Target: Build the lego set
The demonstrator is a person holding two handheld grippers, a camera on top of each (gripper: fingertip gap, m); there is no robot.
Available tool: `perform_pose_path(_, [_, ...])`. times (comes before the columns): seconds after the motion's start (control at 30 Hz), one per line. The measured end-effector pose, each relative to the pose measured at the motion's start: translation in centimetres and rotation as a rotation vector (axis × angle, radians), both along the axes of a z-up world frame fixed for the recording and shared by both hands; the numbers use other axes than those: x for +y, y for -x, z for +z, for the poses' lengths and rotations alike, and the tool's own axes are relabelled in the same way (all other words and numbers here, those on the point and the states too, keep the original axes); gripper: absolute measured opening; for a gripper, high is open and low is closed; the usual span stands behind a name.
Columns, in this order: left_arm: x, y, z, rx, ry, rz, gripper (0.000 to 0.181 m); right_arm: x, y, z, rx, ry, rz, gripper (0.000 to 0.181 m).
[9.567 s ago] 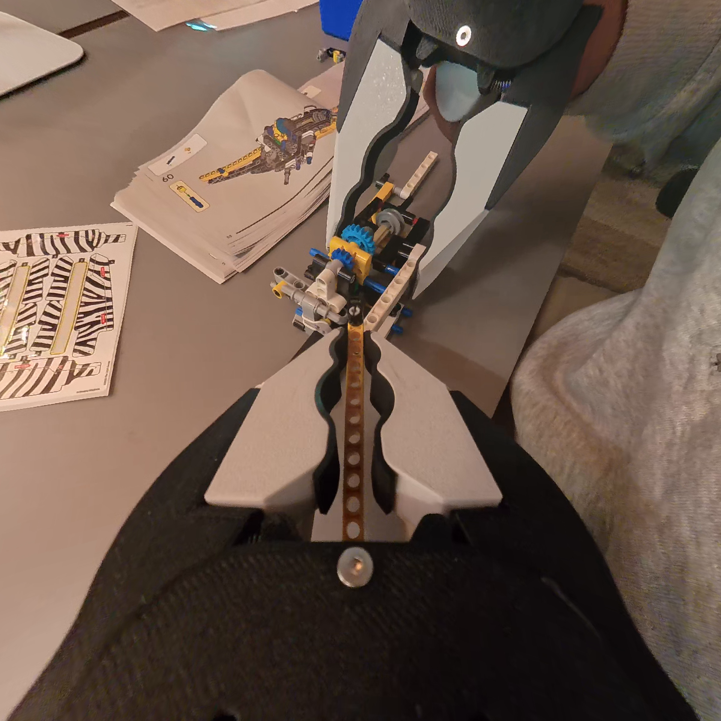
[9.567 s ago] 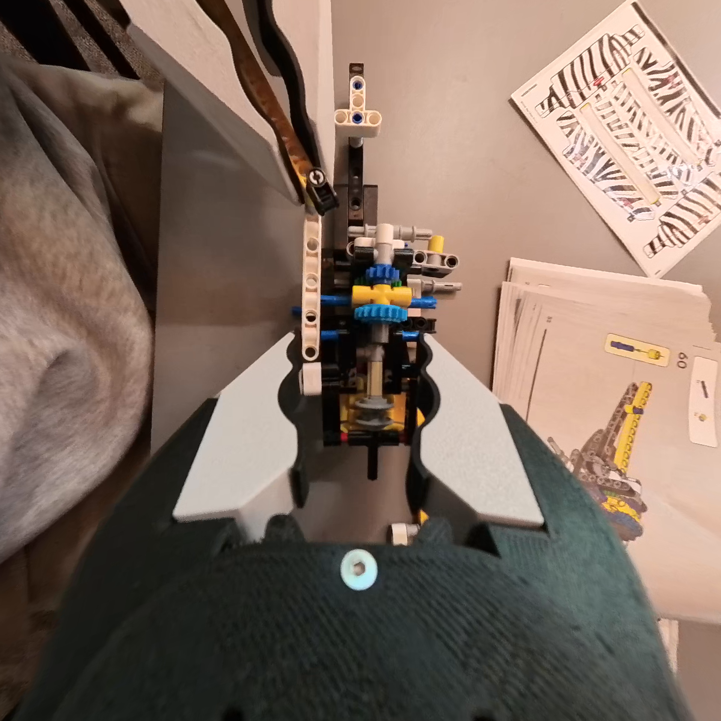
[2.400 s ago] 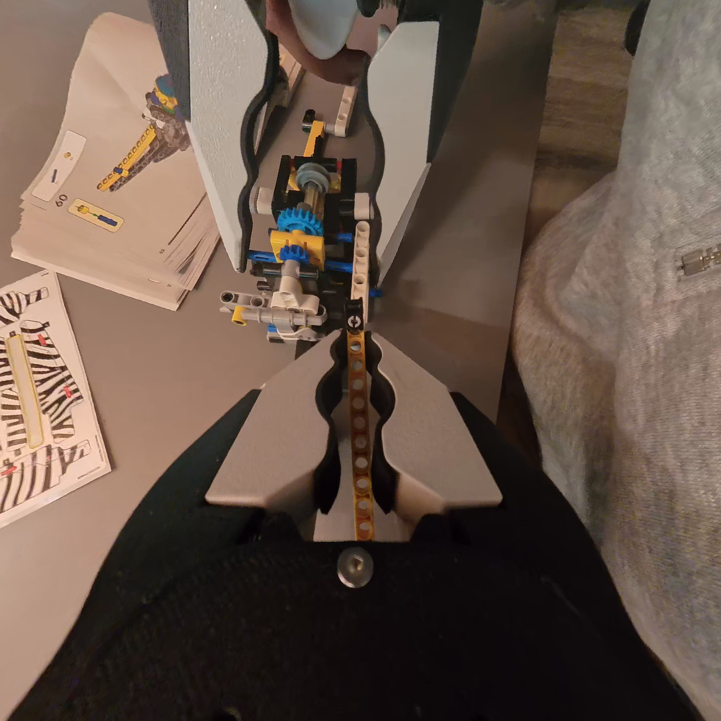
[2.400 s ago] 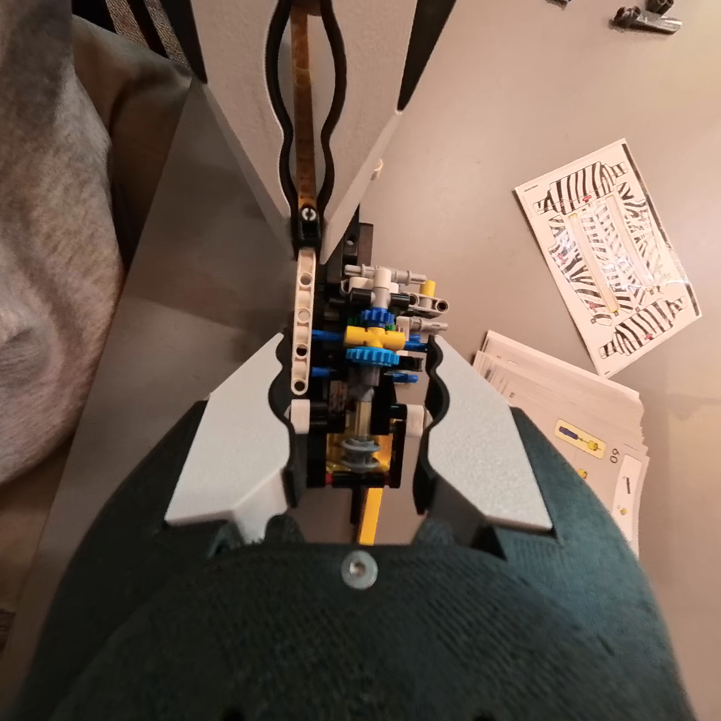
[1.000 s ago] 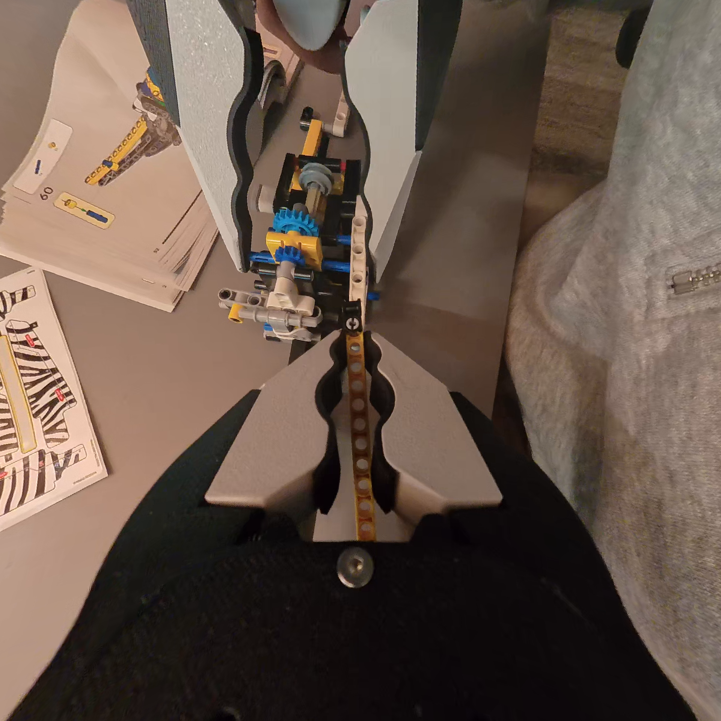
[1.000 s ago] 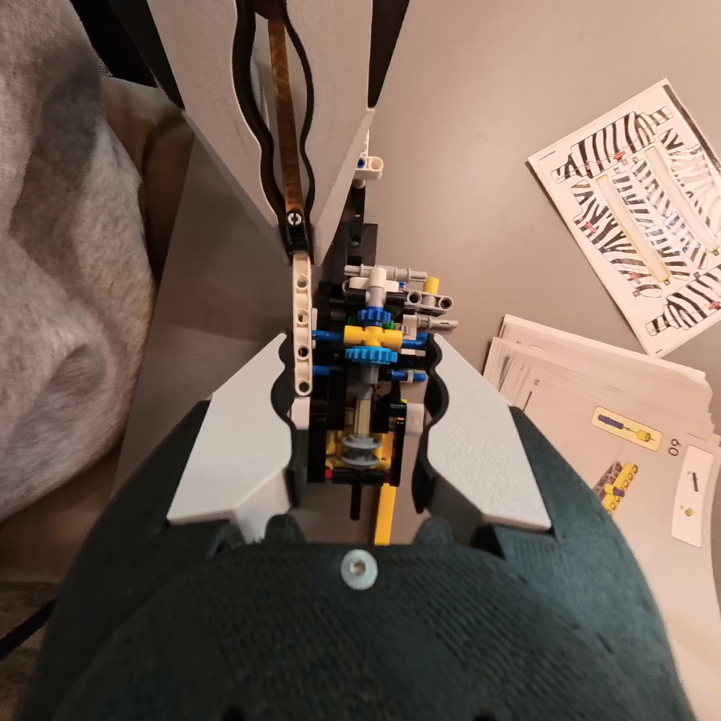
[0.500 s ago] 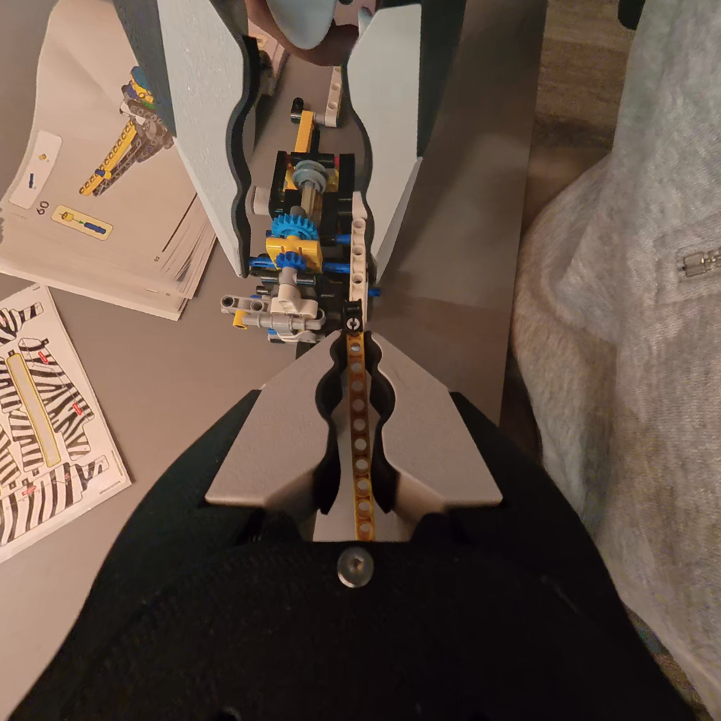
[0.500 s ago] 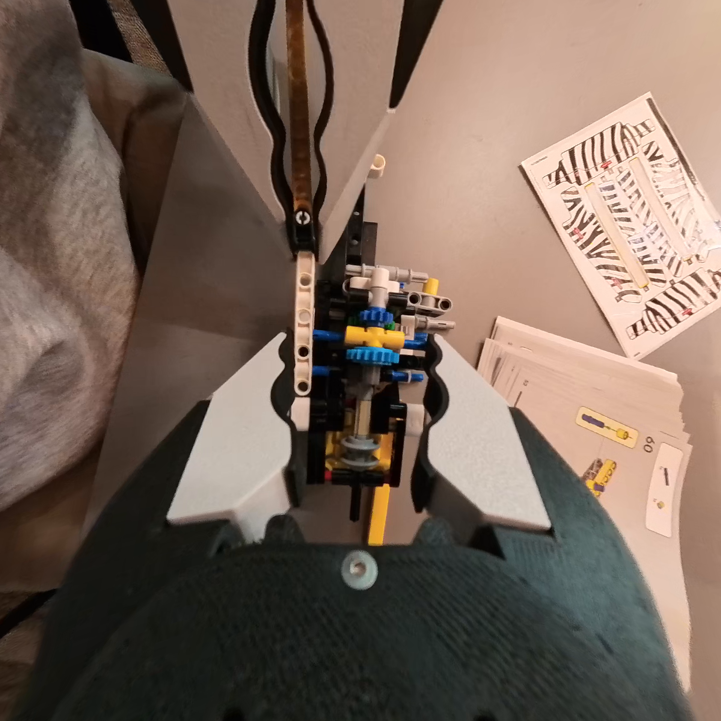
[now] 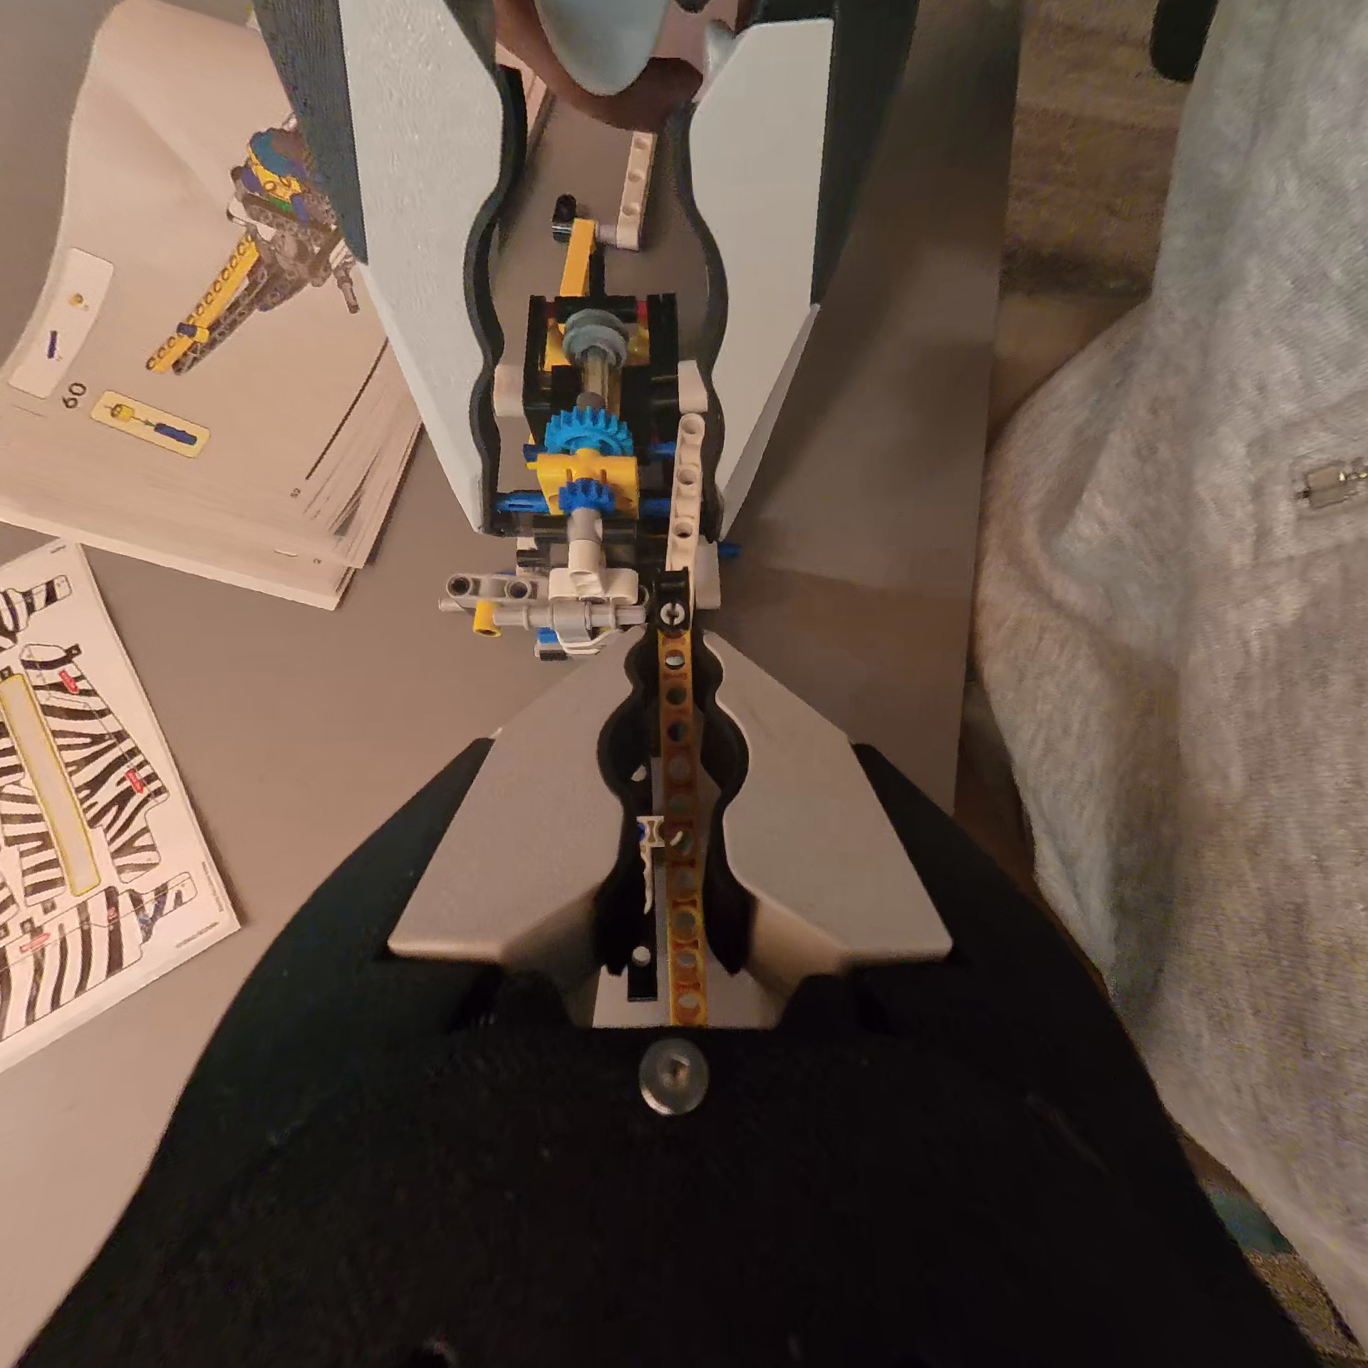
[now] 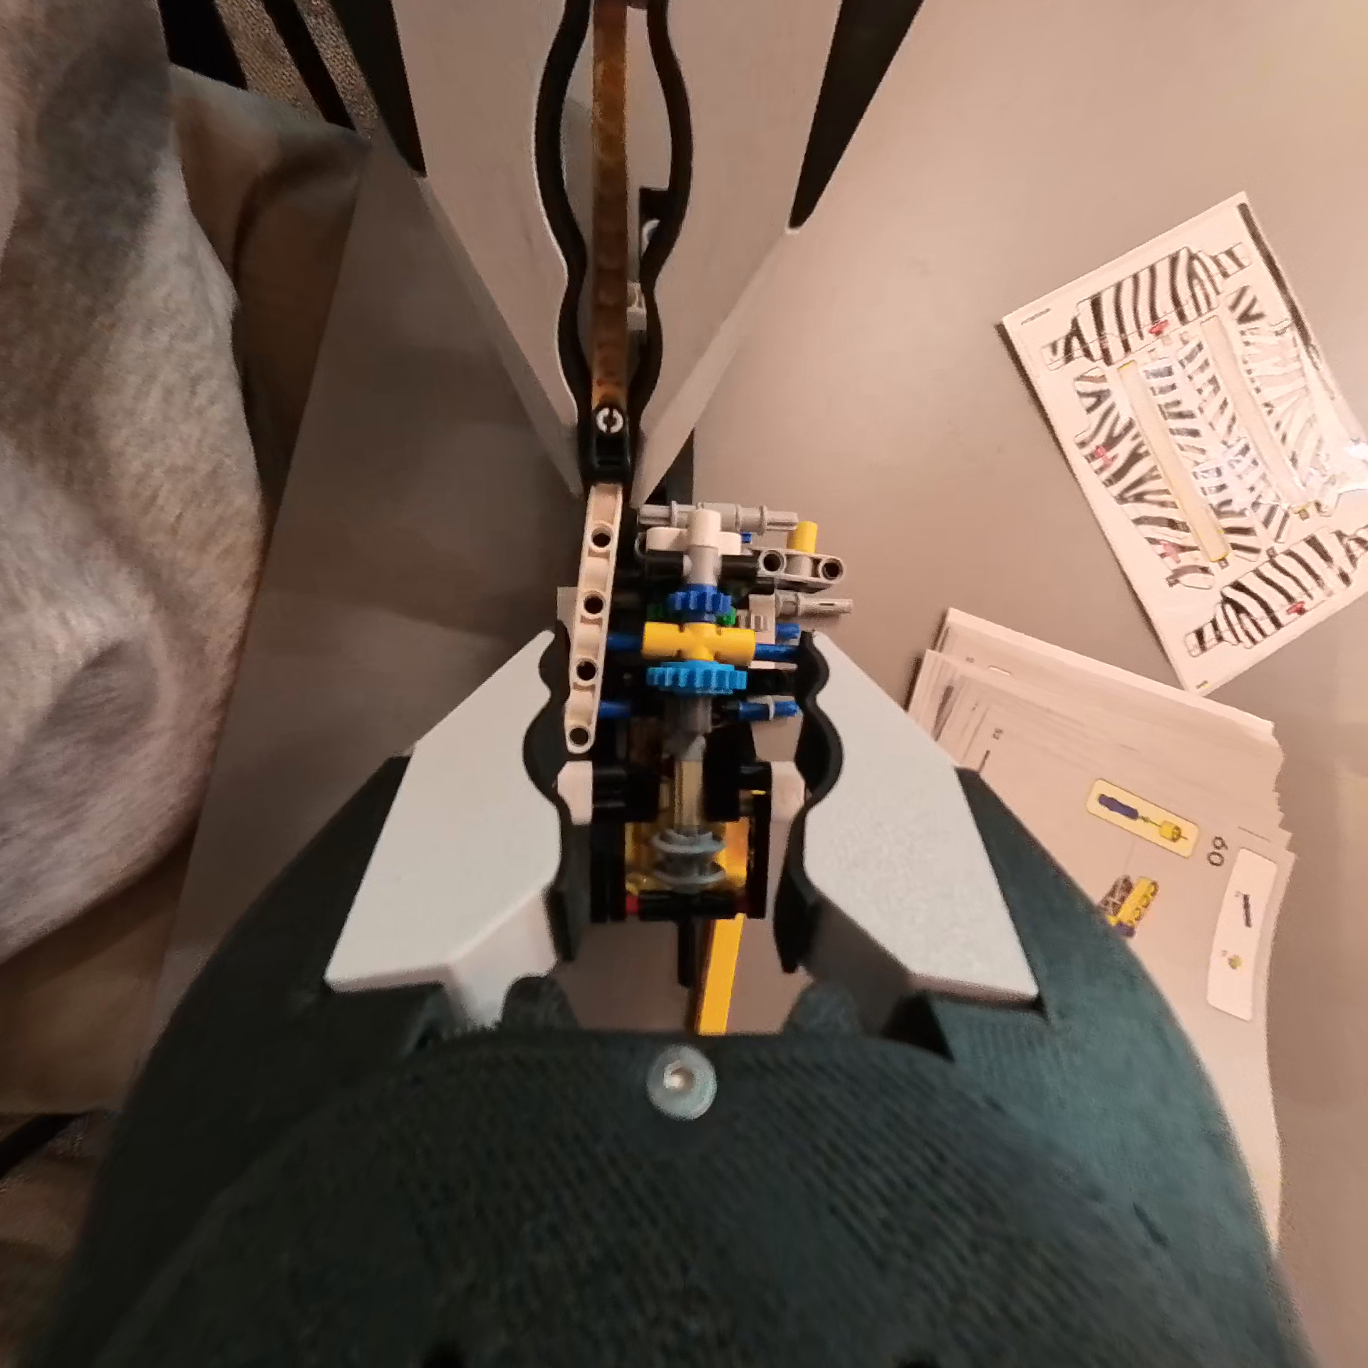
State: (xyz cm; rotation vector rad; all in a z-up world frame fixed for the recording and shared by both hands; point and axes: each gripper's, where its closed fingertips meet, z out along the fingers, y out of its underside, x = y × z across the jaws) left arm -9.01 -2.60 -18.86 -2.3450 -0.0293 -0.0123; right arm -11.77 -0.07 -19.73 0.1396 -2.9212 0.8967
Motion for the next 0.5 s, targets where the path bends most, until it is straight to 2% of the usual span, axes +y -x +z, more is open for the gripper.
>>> perform_pose_path(0.17, [-0.1,0.2,-0.1,0.022,-0.001,0.021,0.004,-0.1,0.3,0.0,-0.005,0.031,-0.018,0.062])
perform_pose_path(0.27, [-0.2,0.4,0.0,0.006,-0.007,0.054,0.004,0.2,0.5,-0.4,0.019,0.006,-0.027,0.078])
perform_pose_path(0.37, [-0.3,0.4,-0.1,0.003,-0.012,0.076,0.004,0.6,0.2,-0.3,-0.009,-0.001,-0.021,0.077])
perform_pose_path(0.5, [-0.2,0.2,-0.1,-0.004,-0.025,0.082,0.004,1.2,0.1,0.0,-0.064,-0.010,-0.013,0.065])
